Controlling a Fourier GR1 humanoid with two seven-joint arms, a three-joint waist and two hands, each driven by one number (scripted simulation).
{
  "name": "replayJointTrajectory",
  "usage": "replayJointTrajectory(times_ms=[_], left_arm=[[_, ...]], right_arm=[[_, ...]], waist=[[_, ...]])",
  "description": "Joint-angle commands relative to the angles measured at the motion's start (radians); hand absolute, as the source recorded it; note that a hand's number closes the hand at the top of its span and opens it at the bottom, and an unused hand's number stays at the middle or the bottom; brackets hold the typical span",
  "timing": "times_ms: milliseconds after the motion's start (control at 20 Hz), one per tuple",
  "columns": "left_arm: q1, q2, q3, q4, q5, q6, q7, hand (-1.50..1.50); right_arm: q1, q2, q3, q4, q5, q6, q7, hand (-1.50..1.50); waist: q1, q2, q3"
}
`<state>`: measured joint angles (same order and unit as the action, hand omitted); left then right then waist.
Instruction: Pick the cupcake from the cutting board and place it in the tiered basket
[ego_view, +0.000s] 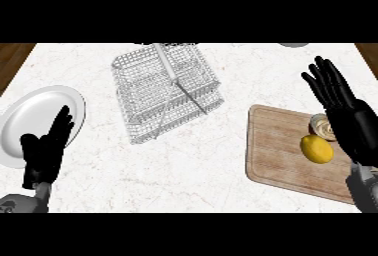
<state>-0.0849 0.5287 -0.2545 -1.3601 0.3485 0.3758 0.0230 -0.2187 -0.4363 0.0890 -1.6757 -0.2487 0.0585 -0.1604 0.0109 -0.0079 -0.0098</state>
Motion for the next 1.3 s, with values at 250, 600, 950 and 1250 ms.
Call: replayJointTrajectory(times_ms=[250, 600, 950, 1250], left_arm=[[-0.100, -0.064, -0.087, -0.104, -0.005, -0.135, -0.092, 0.00], [-0.122, -0.163, -0.138, 0.025, 0.001, -0.224, -0.155, 0.00], [-0.056, -0.171, -0.147, 0.001, -0.021, -0.208, -0.167, 0.00], [-0.082, -0.160, -0.129, 0.022, -0.009, -0.223, -0.154, 0.00]], right_arm=[[-0.090, 0.074, -0.267, 0.309, 0.047, -0.444, 0.240, -1.50], [-0.290, 0.170, -0.281, 0.570, 0.225, -0.761, 0.150, -1.50], [-0.362, -0.085, -0.050, 0.613, 0.527, -0.679, 0.628, -1.50], [-0.393, -0.229, 0.127, 0.680, 0.608, -0.274, 0.934, -1.50]], waist=[[-0.010, 0.033, 0.006], [0.008, 0.021, 0.009], [-0.006, 0.000, 0.003], [-0.014, -0.005, -0.005]])
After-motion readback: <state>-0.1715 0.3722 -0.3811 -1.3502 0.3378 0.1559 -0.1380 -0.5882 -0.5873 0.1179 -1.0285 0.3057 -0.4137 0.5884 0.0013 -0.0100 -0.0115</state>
